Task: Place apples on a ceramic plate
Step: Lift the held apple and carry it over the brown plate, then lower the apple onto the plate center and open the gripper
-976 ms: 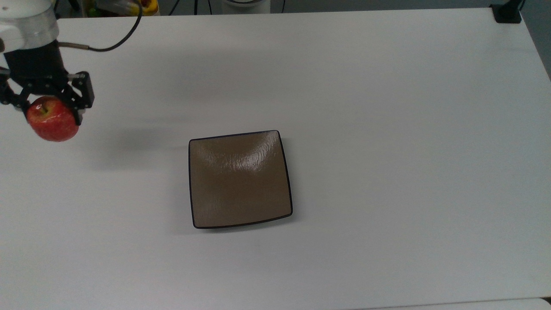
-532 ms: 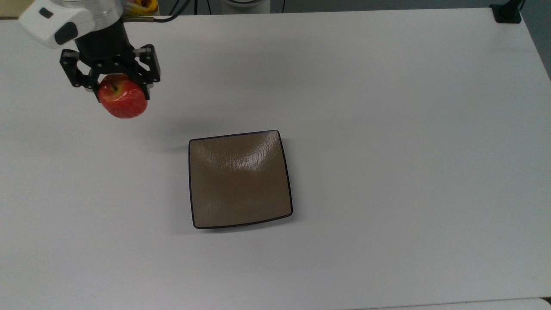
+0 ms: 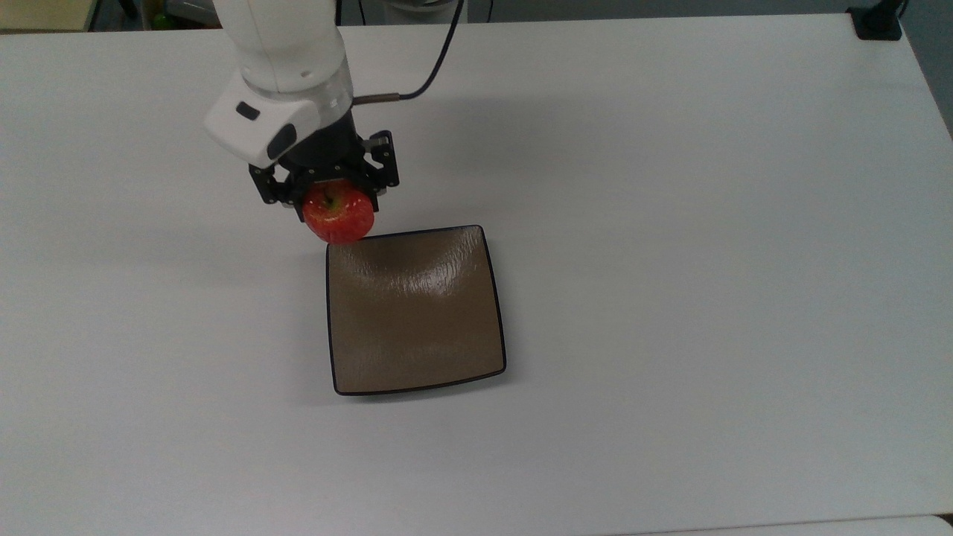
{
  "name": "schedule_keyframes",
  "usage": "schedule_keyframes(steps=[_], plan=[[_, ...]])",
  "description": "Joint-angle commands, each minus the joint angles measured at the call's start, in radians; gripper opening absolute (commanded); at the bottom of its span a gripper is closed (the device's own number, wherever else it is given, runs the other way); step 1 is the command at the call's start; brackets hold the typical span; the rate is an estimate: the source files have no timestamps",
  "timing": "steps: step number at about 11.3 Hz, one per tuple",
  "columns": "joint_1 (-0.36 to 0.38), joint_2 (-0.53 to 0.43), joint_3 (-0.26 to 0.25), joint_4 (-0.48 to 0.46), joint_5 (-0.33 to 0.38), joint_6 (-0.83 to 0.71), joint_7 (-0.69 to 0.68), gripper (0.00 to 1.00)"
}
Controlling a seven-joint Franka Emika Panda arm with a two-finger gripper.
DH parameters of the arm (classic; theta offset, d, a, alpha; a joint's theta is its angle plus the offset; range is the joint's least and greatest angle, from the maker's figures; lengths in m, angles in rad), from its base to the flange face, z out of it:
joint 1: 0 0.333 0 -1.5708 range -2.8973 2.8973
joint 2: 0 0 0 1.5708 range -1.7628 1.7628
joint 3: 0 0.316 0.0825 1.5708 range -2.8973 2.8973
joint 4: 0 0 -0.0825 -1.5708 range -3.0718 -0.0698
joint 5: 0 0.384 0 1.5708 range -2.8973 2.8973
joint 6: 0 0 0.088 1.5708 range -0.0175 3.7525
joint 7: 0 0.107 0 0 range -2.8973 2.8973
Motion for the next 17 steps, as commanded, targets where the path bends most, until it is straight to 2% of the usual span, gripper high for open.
schedule_keyframes(steps=[1,5,13,14,15,16,17], plan=[[0.043,0.075,0.008,-0.031,-0.042,0.144,0.084,0.00],[0.073,0.135,0.027,-0.072,-0.116,0.324,0.145,0.00],[0.109,0.208,0.027,-0.089,-0.151,0.497,0.147,0.05],[0.111,0.215,0.027,-0.089,-0.153,0.504,0.147,0.11],[0.108,0.215,0.027,-0.089,-0.151,0.504,0.147,0.24],[0.105,0.215,0.027,-0.095,-0.151,0.504,0.147,0.60],[0.103,0.215,0.027,-0.095,-0.151,0.504,0.147,0.81]])
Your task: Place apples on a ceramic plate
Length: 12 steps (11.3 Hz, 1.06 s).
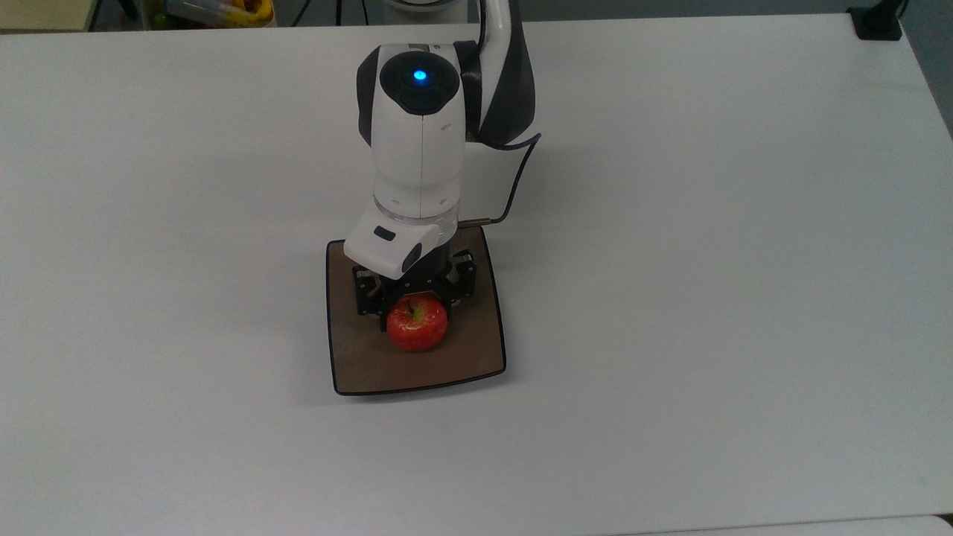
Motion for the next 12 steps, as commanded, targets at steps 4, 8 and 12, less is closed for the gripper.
schedule_keyframes(steps=[4,8,12], plan=[[-0.002,-0.006,-0.003,-0.031,-0.026,0.027,0.018,1.00],[-0.002,-0.079,-0.003,-0.037,-0.023,-0.066,0.020,1.00],[0.004,-0.276,-0.004,-0.032,0.013,-0.352,0.020,1.00]])
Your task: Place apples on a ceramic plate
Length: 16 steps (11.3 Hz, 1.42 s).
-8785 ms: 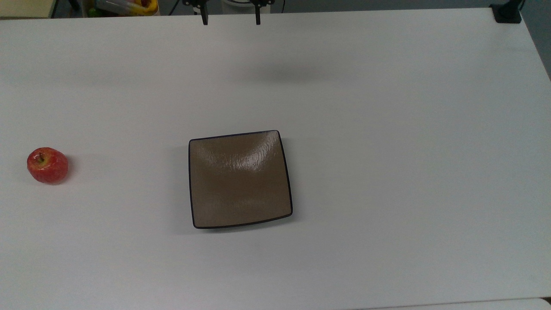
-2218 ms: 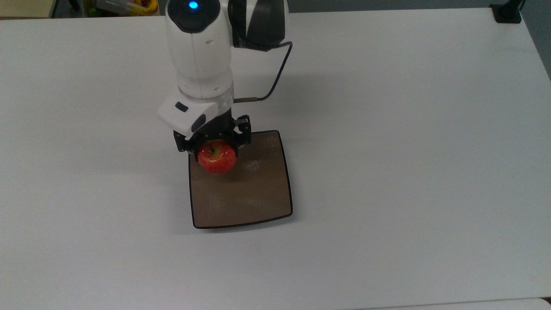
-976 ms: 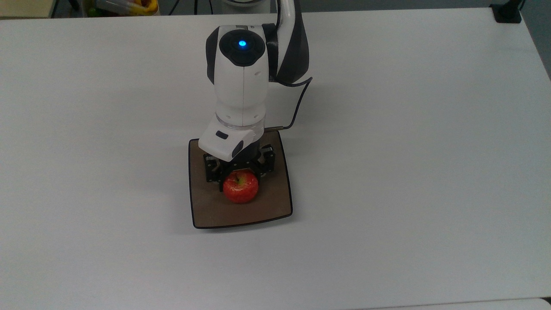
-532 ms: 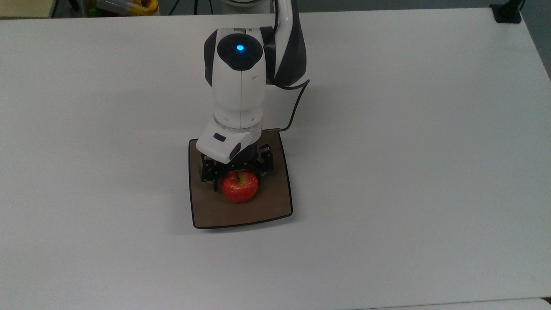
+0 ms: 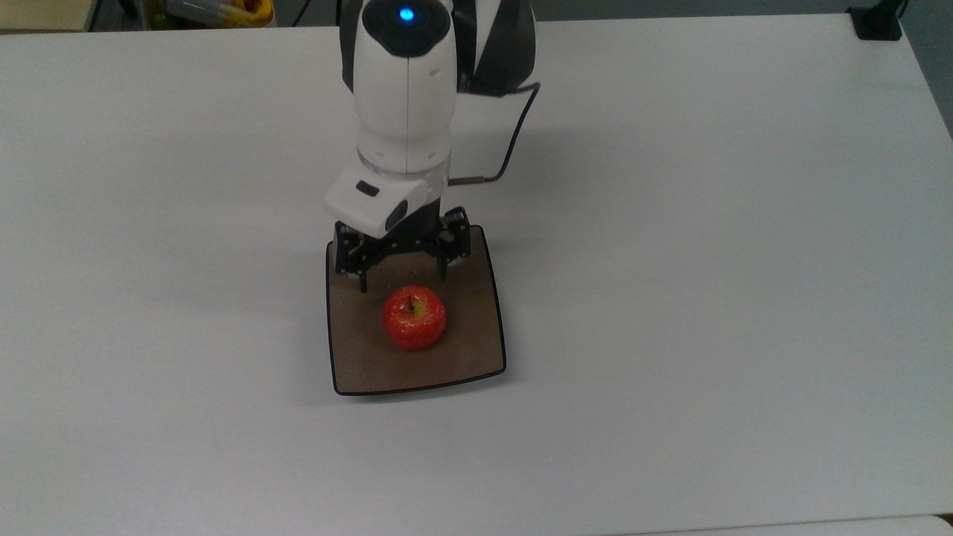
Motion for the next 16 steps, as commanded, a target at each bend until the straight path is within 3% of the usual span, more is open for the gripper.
schedule_keyframes(steps=[1,3,5,8,10,13,16], plan=[[0.012,-0.220,-0.004,-0.039,0.032,-0.261,0.019,1.00],[0.000,-0.347,-0.012,-0.034,0.102,-0.462,0.082,1.00],[0.000,-0.446,-0.012,-0.040,0.116,-0.619,0.212,1.00],[0.003,-0.558,-0.010,-0.089,0.138,-0.716,0.358,1.00],[-0.003,-0.611,0.010,-0.178,0.144,-0.717,0.342,1.00],[-0.104,-0.601,0.124,-0.227,0.144,-0.596,0.225,1.00],[-0.118,-0.564,0.132,-0.220,0.139,-0.511,0.043,1.00]])
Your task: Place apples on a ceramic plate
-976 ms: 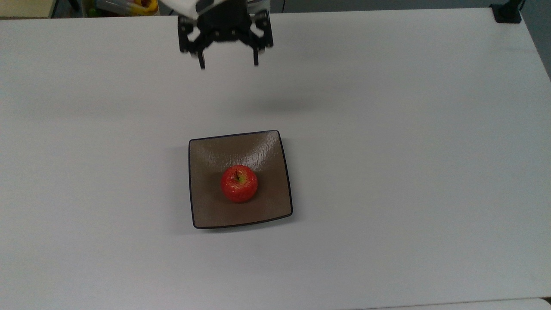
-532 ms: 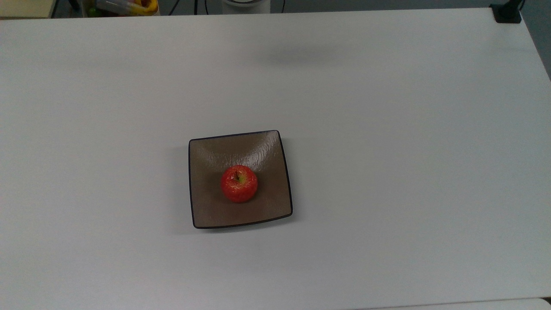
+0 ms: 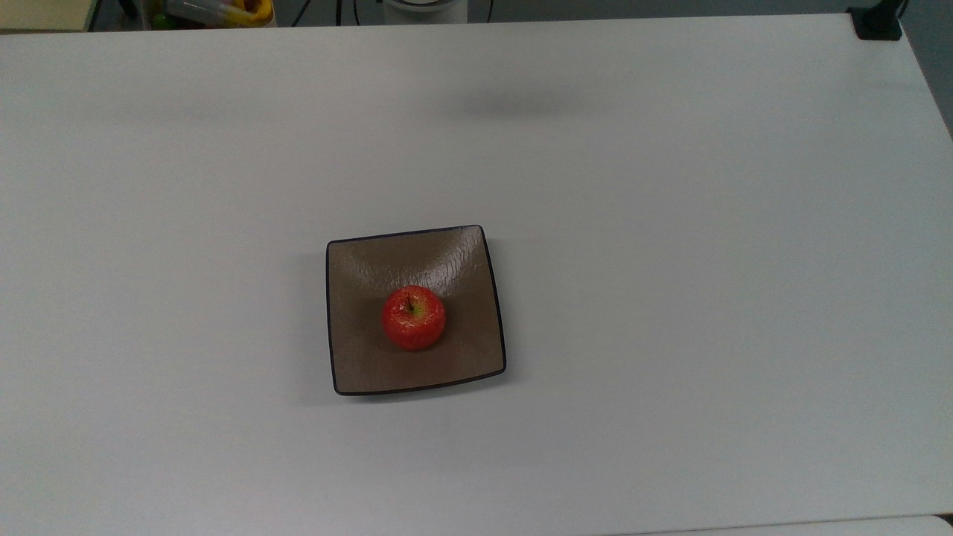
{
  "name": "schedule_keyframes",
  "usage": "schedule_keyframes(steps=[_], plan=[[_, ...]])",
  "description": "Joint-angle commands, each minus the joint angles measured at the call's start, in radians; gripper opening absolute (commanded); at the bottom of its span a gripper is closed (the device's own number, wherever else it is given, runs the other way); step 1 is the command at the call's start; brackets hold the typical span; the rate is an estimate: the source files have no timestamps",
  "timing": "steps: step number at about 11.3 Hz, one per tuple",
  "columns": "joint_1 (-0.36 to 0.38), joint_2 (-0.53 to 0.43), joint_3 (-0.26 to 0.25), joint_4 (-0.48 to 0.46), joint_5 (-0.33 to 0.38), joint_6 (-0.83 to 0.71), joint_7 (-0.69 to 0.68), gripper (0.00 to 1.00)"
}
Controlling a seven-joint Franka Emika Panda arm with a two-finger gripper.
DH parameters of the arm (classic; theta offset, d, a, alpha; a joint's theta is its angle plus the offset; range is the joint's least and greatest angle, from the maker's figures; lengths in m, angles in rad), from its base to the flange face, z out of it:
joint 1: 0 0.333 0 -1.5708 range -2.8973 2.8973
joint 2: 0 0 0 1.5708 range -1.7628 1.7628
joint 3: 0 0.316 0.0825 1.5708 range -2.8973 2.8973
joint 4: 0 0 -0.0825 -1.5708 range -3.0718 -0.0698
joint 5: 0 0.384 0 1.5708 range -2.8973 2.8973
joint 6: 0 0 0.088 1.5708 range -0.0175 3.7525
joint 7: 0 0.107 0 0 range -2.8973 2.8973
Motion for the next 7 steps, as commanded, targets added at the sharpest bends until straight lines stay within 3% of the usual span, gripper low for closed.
schedule_keyframes(steps=[1,7], plan=[[-0.031,0.017,0.013,-0.018,0.011,0.103,-0.117,1.00],[-0.035,0.060,0.010,0.004,0.011,0.119,-0.099,1.00]])
